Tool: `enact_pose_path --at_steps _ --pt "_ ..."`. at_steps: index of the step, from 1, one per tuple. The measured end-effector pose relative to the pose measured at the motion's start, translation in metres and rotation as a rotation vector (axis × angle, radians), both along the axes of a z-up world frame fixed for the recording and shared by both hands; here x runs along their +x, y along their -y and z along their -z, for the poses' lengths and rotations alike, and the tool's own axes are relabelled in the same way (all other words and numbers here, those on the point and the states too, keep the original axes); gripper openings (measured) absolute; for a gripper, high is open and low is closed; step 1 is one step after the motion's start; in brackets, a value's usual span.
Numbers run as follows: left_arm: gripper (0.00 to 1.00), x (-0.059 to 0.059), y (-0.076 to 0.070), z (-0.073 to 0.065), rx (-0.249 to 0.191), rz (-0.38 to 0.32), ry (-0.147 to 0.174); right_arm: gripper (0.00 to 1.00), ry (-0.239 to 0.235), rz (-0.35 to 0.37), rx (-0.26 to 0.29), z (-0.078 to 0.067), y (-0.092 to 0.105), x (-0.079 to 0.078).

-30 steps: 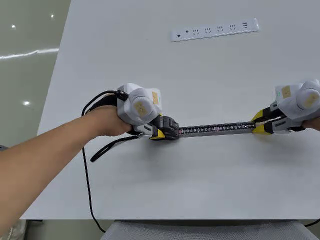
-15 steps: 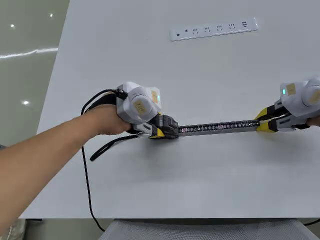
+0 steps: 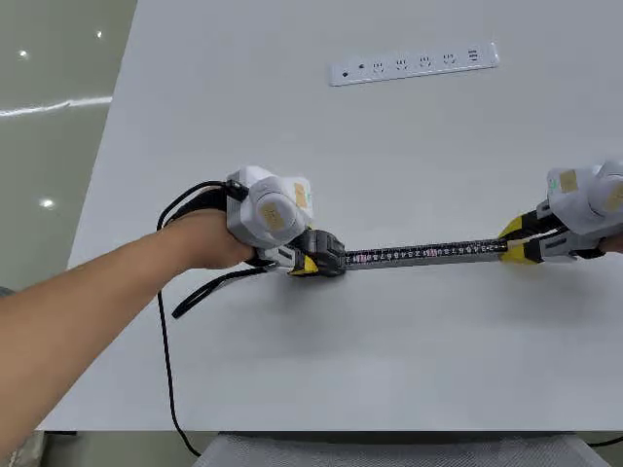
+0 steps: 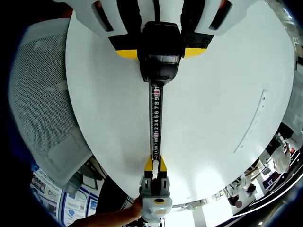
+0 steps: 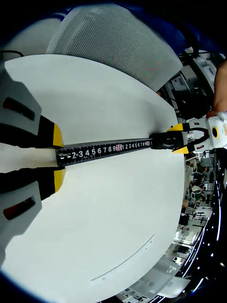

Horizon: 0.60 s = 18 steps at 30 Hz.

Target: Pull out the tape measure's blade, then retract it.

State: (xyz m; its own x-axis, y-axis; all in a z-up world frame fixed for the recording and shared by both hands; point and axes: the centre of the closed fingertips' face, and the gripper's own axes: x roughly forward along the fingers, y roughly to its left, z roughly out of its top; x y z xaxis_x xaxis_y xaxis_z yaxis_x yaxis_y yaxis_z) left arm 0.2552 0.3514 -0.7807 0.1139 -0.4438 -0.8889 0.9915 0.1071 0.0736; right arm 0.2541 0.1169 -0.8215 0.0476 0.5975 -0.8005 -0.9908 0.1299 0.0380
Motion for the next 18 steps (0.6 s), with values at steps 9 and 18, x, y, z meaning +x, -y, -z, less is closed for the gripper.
enact_pose_path --at_steps 9,18 --pt "0.29 0.0017 -0.0007 0.0013 -0.015 -0.003 -0.002 0.12 0.02 -0.027 -0.027 -0.0007 -0.0007 -0.0005" --pt "0.3 0.003 -0.0011 0.0028 -0.027 -0.029 -0.002 0.13 0.052 -0.047 -0.055 -0.0022 -0.0006 -0.0009"
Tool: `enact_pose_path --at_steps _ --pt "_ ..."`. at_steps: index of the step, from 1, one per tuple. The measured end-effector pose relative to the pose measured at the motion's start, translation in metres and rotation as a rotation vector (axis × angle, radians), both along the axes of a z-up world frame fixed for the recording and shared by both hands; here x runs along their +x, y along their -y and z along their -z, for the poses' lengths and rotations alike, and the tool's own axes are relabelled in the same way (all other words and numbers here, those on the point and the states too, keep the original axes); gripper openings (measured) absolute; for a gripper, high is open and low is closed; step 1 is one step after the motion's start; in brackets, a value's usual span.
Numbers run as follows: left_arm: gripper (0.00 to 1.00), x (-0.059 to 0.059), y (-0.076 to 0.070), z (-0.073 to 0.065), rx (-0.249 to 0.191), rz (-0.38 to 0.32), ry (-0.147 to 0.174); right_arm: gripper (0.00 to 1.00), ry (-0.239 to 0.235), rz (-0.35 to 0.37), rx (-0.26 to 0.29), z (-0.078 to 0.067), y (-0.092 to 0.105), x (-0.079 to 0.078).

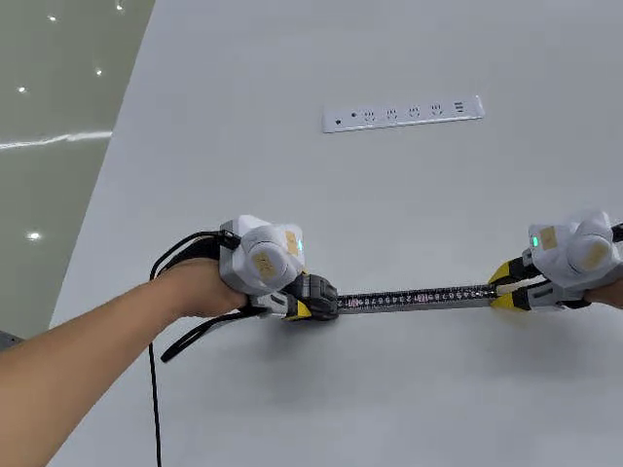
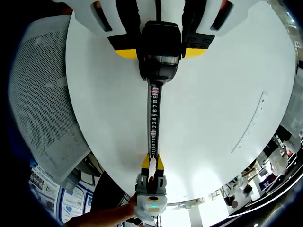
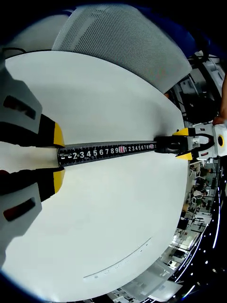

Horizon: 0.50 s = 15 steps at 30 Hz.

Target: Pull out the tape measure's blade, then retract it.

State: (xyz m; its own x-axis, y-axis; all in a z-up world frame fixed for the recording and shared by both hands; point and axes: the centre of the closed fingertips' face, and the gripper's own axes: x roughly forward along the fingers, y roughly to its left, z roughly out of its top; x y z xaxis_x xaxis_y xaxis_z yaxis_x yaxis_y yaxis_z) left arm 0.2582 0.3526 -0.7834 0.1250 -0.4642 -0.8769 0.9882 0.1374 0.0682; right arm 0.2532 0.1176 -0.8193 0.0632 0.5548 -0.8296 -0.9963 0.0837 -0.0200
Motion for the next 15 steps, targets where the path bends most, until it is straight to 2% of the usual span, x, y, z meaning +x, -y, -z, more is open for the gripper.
enact_pose_path --at_steps 6,11,14,15 --pt "0.31 0.0011 -0.0003 0.0 -0.015 -0.04 0.002 0.14 0.01 0.006 -0.02 -0.0002 -0.0008 0.0013" --pt "0.33 0.004 -0.0016 0.0005 -0.052 -0.12 -0.013 0.16 0.023 0.024 -0.032 -0.0003 -0.0003 0.0052" --pt "0.34 0.0039 -0.0039 0.0002 -0.07 -0.174 -0.034 0.19 0.029 0.034 -0.035 0.0009 0.0012 0.0089" --pt "0.35 0.0054 -0.0049 -0.0003 -0.076 -0.192 -0.03 0.19 0.029 0.041 -0.036 0.0005 0.001 0.0092"
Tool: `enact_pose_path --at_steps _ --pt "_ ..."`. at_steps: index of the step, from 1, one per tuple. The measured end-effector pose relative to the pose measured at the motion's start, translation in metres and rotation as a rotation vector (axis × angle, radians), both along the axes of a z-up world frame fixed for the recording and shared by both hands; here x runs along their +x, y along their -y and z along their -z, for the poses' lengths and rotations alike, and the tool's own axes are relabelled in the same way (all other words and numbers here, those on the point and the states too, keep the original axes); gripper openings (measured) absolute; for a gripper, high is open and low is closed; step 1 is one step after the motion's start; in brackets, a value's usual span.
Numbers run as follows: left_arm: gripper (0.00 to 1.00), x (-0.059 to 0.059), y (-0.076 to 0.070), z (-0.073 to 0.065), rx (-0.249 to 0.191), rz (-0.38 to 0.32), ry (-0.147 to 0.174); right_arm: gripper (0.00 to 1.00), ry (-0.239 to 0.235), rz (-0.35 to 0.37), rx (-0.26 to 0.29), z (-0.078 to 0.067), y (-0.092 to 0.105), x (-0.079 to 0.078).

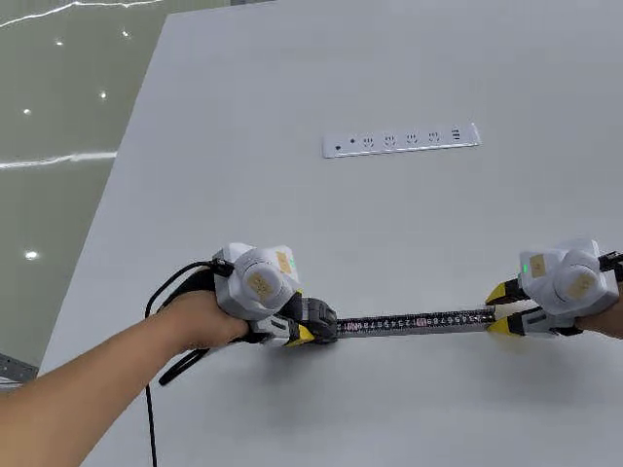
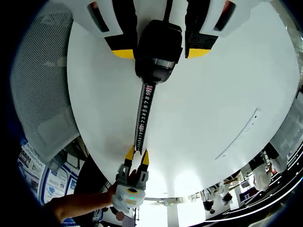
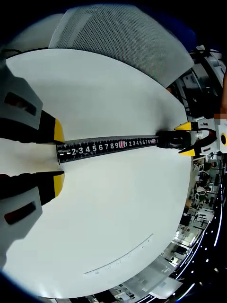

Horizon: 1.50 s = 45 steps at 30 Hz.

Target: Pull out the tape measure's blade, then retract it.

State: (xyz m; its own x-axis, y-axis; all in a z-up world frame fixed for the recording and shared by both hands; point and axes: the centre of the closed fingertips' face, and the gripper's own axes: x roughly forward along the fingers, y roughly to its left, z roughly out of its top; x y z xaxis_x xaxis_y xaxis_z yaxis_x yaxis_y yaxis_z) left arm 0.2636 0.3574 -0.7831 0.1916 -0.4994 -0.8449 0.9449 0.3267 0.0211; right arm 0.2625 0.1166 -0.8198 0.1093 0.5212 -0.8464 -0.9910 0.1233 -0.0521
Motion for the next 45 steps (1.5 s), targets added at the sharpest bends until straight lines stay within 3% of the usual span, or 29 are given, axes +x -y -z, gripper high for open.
enact_pose_path --at_steps 8,11,19,26,34,45 --pt "0.46 0.007 -0.006 -0.005 -0.056 -0.137 -0.021 0.22 -0.009 0.057 0.008 -0.001 0.001 0.002" --pt "0.49 0.005 -0.011 -0.005 -0.056 -0.169 -0.027 0.24 -0.021 0.112 0.024 0.0 0.003 0.004" --pt "0.55 0.001 -0.017 -0.011 -0.118 -0.298 -0.029 0.31 -0.056 0.235 0.066 -0.003 0.001 0.0" --pt "0.6 -0.005 -0.02 -0.014 -0.147 -0.377 -0.018 0.44 -0.067 0.346 0.108 -0.014 0.001 -0.001" --pt "0.64 -0.011 -0.023 -0.021 -0.179 -0.465 -0.002 0.52 -0.071 0.442 0.154 -0.032 0.0 -0.011" --pt "0.71 -0.032 -0.038 -0.036 -0.231 -0.587 0.025 0.6 -0.06 0.556 0.208 -0.056 -0.003 -0.026"
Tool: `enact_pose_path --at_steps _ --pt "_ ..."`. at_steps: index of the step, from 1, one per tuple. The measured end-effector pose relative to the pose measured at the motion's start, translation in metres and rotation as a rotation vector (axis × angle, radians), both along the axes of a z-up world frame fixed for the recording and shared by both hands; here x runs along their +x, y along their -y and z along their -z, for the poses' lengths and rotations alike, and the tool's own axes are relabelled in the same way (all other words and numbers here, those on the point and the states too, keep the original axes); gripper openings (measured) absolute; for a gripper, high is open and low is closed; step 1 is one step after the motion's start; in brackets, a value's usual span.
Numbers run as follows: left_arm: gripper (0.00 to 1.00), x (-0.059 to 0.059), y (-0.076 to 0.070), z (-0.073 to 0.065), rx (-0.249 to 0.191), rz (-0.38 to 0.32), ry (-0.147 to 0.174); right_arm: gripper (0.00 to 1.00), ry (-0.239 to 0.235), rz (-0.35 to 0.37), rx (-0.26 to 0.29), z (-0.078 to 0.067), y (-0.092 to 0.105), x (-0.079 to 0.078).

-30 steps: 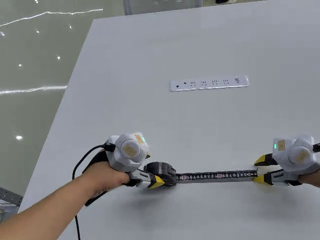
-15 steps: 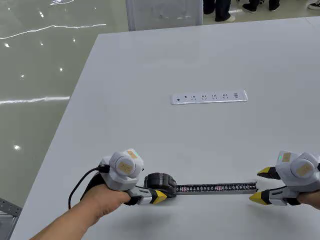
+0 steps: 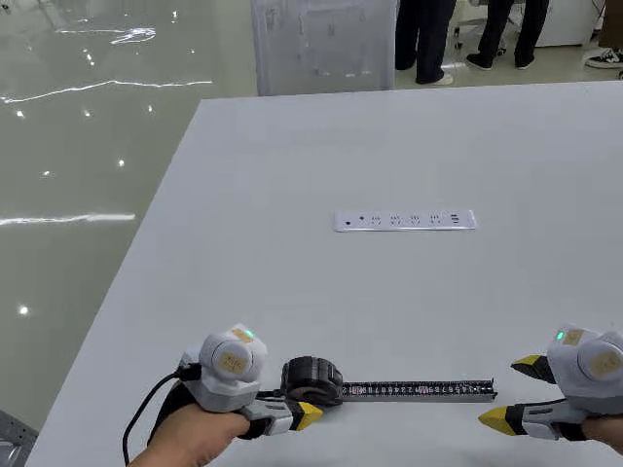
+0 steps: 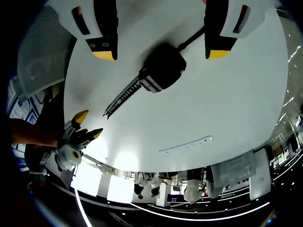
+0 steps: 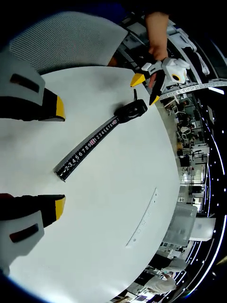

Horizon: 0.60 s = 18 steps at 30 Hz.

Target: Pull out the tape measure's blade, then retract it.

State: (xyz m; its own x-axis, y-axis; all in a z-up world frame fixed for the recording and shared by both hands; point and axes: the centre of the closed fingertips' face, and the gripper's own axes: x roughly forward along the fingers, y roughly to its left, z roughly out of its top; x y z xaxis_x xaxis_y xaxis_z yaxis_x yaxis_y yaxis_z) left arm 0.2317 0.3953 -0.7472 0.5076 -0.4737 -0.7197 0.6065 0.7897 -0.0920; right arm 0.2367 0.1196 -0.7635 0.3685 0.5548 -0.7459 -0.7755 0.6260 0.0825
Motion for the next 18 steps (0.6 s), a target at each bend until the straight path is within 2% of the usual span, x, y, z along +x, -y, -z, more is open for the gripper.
enact_pose_path --at_steps 8,12,18 --pt "0.74 -0.014 -0.008 -0.013 -0.021 -0.044 0.026 0.65 -0.008 0.056 0.045 -0.014 -0.01 -0.021" --pt "0.75 -0.02 -0.012 -0.02 -0.024 -0.058 0.036 0.69 -0.016 0.084 0.064 -0.02 -0.011 -0.035" --pt "0.78 -0.03 -0.012 -0.025 -0.029 -0.063 0.042 0.77 -0.009 0.124 0.083 -0.032 -0.009 -0.047"
